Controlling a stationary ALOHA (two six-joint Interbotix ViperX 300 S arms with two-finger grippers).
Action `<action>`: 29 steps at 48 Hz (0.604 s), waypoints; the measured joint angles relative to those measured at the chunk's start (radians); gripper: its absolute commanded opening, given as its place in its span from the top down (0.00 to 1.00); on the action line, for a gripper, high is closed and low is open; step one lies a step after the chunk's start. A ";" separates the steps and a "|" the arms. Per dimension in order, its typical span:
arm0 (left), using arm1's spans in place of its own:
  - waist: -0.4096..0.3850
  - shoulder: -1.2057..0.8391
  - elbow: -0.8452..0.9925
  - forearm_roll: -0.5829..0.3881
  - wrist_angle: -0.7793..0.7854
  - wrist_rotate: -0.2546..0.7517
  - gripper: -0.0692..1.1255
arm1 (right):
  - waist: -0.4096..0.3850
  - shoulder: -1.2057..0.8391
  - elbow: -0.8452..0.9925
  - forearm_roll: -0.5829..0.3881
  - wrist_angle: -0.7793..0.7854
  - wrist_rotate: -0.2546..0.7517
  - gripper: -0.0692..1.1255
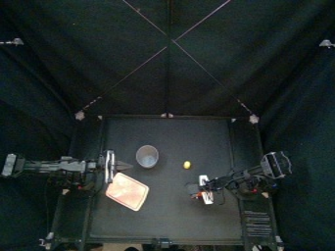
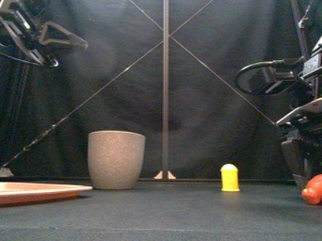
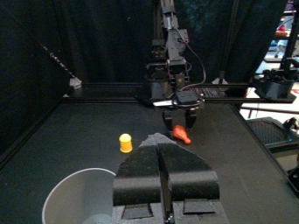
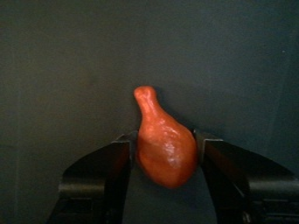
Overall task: Pick the drumstick then place it on the pink plate
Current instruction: Place drumstick on the pink plate
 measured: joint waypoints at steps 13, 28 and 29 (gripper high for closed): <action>0.000 -0.002 0.008 -0.002 0.000 0.000 0.85 | 0.000 0.002 -0.012 0.006 0.009 0.000 0.44; 0.006 -0.002 0.009 -0.002 0.000 0.000 0.85 | -0.002 0.002 -0.170 -0.032 0.020 -0.005 0.44; 0.008 0.000 0.009 0.000 0.000 0.000 0.85 | -0.005 0.003 -0.190 -0.041 0.018 -0.005 0.44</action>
